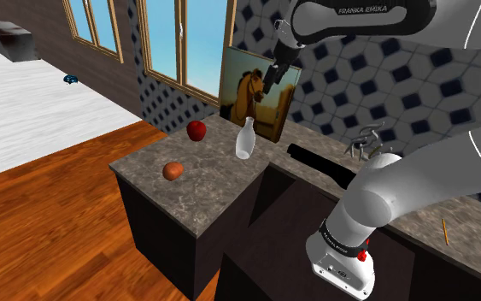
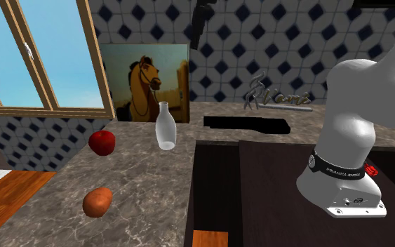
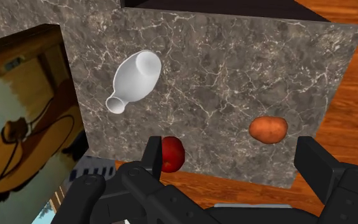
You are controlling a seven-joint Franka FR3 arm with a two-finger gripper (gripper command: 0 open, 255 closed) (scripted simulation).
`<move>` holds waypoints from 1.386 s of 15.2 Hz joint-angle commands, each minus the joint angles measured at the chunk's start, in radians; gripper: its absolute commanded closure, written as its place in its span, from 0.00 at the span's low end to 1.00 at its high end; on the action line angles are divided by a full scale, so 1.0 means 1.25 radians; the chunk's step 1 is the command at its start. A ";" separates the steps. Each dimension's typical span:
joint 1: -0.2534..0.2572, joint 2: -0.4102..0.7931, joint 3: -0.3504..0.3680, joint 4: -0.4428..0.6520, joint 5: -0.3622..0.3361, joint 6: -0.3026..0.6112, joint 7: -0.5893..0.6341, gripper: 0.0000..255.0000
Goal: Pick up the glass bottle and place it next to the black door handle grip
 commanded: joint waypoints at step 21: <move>-0.036 0.633 -0.190 0.258 0.296 0.276 -0.394 0.00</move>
